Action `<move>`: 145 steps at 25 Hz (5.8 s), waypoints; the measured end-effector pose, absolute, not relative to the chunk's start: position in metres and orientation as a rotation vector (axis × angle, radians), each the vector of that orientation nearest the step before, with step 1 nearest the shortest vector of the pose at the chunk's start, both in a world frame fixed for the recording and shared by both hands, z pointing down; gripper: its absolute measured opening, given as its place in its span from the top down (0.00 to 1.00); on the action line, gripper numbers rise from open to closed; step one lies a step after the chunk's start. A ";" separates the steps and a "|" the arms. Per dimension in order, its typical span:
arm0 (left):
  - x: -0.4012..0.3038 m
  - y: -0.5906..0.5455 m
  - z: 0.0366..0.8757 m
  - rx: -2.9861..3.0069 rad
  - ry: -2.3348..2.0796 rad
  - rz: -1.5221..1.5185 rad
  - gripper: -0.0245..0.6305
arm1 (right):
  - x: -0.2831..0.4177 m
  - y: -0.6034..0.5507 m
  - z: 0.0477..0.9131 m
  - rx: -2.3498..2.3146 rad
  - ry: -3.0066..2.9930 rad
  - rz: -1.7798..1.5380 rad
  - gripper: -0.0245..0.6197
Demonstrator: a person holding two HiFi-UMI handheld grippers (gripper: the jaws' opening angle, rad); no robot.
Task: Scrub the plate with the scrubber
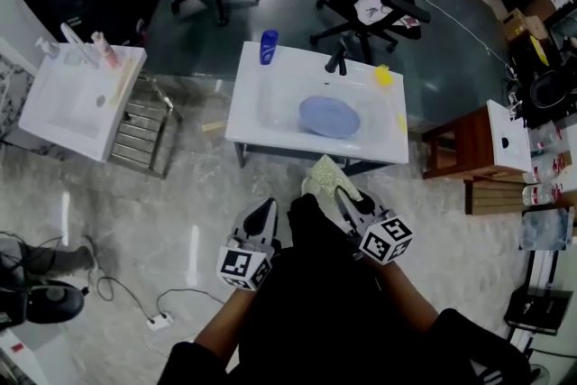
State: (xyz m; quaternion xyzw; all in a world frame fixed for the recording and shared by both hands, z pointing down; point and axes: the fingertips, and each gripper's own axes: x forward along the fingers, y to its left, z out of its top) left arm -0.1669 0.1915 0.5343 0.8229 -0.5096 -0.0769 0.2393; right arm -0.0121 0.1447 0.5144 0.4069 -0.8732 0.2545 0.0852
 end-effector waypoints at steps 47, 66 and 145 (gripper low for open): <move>-0.075 -0.157 0.804 1.760 -1.118 0.544 0.95 | 0.145 -0.155 0.622 1.242 -2.502 1.036 0.86; -0.047 -0.158 0.890 1.543 -0.760 0.652 0.73 | 0.169 -0.162 0.653 1.373 -2.347 1.084 0.86; -0.146 -0.074 0.703 1.621 -1.014 0.102 0.93 | -0.092 -0.109 0.637 0.631 -2.489 0.557 0.86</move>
